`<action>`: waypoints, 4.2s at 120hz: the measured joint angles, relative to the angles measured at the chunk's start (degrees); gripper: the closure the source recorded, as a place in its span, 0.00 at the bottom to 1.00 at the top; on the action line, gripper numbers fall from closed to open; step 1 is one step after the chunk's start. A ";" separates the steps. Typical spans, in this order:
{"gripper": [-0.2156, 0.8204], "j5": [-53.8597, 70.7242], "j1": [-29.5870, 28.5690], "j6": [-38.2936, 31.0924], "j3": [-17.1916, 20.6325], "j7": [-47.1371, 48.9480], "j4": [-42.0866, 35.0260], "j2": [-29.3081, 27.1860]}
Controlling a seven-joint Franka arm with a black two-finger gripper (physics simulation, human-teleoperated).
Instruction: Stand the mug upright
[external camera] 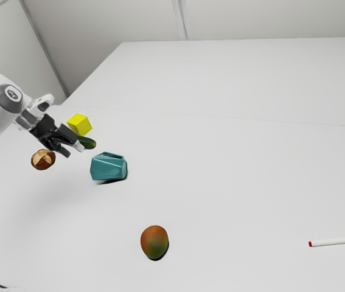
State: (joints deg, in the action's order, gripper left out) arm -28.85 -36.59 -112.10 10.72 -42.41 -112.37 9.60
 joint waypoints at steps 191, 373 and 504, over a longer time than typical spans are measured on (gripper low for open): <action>0.80 -20.54 -1.48 7.91 0.09 -34.78 2.67 13.96; 0.97 21.92 7.40 -19.20 12.33 -8.54 -14.47 -7.92; 0.62 30.81 6.91 -18.81 16.79 18.76 -16.85 -7.29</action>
State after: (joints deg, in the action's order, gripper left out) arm 1.96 -29.68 -130.91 27.51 -23.64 -129.22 2.31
